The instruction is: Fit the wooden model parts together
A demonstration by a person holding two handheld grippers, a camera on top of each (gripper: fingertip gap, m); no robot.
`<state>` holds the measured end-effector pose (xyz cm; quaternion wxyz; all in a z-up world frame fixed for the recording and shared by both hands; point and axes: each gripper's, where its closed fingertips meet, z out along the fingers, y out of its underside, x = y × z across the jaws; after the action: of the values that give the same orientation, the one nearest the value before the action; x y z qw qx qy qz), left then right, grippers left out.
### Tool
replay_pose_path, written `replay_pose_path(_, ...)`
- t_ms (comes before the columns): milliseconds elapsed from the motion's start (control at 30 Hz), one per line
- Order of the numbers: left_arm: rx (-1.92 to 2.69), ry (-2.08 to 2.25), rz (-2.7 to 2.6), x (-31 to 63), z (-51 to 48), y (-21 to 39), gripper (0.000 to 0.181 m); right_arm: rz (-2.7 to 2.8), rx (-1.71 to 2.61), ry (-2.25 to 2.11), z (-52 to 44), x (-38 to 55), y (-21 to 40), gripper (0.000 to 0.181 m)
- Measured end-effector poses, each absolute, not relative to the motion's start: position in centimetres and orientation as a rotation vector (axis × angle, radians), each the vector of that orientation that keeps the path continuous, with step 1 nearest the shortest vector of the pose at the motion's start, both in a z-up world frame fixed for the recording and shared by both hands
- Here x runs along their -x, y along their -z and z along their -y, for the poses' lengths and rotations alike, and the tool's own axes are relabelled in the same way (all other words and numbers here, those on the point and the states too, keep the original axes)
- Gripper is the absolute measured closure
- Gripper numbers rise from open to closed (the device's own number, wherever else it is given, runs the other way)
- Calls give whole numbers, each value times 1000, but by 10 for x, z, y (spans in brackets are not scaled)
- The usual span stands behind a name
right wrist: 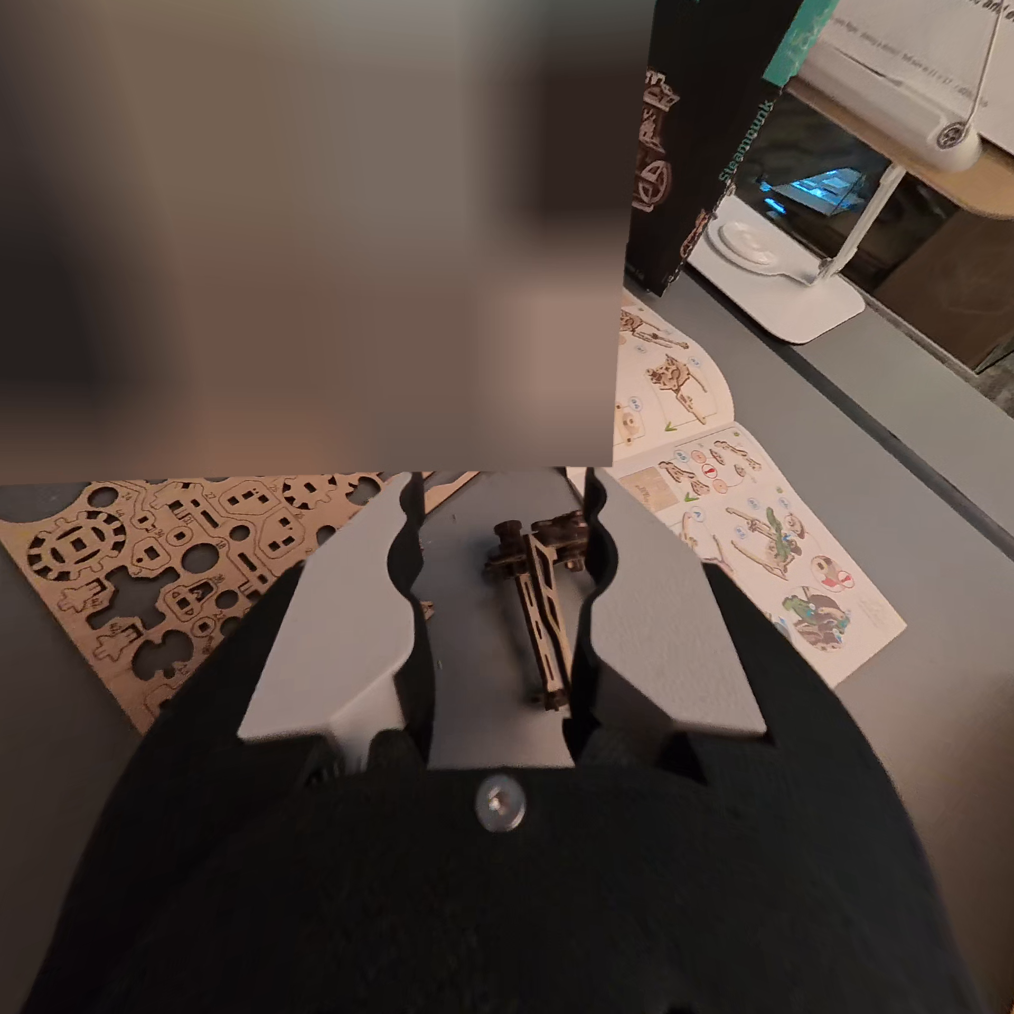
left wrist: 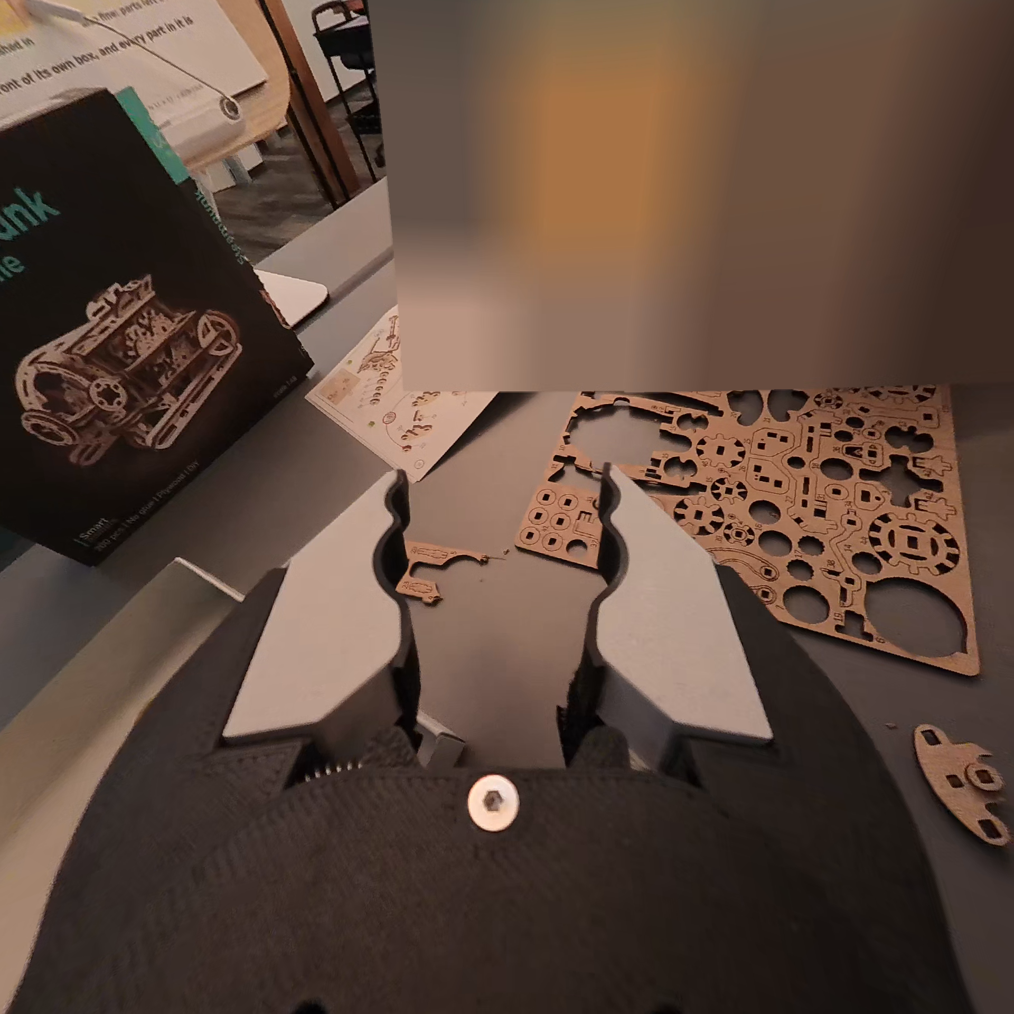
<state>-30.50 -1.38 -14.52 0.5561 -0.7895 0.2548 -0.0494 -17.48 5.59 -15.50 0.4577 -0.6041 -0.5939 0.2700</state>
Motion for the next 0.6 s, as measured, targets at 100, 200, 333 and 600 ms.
replay_pose_path(100,1855,133,-605,300,15,143,112,1458,1468,-654,-53,175,150,124)
replay_pose_path(200,1840,174,-591,296,16,139,113,1451,1430,-630,-52,174,144,124)
replay_pose_path(333,1847,186,-580,298,15,140,115,1459,1405,-600,-50,173,140,126)
replay_pose_path(600,1850,166,-585,300,13,142,118,1469,1403,-584,-51,172,140,132)
